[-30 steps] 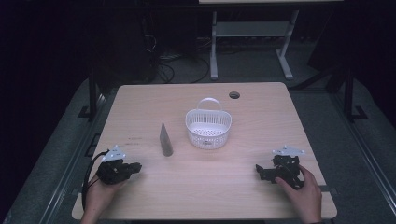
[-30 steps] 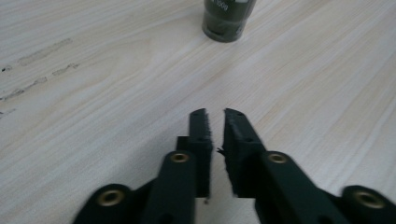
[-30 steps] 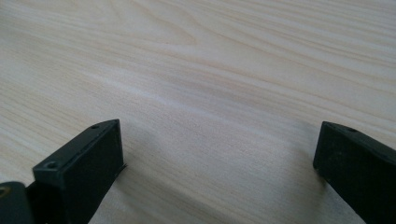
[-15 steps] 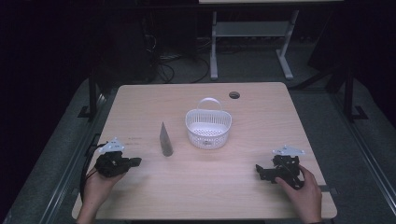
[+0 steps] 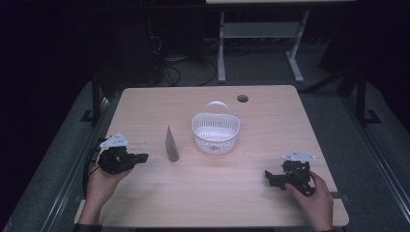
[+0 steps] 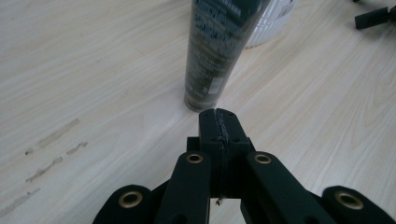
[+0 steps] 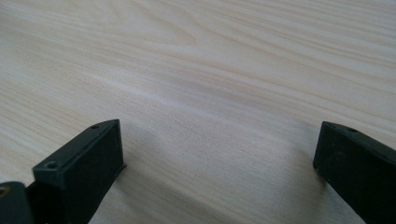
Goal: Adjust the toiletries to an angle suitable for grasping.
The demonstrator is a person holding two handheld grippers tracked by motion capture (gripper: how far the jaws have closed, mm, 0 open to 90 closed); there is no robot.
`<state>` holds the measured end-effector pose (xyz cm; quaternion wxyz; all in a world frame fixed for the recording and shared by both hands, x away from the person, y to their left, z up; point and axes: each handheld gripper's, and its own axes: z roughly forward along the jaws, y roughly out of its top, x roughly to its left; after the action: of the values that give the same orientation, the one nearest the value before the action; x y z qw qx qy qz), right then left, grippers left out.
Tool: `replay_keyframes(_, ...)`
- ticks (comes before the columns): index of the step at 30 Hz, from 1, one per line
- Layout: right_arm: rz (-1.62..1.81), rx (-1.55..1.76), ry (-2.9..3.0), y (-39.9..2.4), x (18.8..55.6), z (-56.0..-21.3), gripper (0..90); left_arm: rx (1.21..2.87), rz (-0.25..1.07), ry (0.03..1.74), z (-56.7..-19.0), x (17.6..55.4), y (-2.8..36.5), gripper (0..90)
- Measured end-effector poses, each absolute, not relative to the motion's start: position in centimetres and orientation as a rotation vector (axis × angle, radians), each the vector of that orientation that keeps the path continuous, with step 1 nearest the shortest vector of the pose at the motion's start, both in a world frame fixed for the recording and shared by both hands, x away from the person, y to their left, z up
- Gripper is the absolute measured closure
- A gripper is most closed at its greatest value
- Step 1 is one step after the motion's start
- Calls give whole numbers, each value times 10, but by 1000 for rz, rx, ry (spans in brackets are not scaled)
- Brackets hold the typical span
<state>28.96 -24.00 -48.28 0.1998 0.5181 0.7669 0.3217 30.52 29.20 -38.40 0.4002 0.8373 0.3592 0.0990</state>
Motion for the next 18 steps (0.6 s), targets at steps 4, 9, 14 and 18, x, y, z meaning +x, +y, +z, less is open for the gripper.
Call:
replay_keyframes(4, 899, 1448, 2144, -240, 290, -483, 10, 2105, 265, 892, -376, 309, 290, 895)
replay_keyframes(9, 899, 1448, 2144, -240, 290, -483, 10, 2085, 275, 879, -367, 313, 288, 896)
replay_keyframes(14, 899, 1448, 2144, -240, 290, -483, 10, 2077, 281, 856, -359, 316, 284, 896)
replay_keyframes(18, 899, 1448, 2144, -240, 290, -483, 10, 2067, 275, 840, -355, 319, 280, 896)
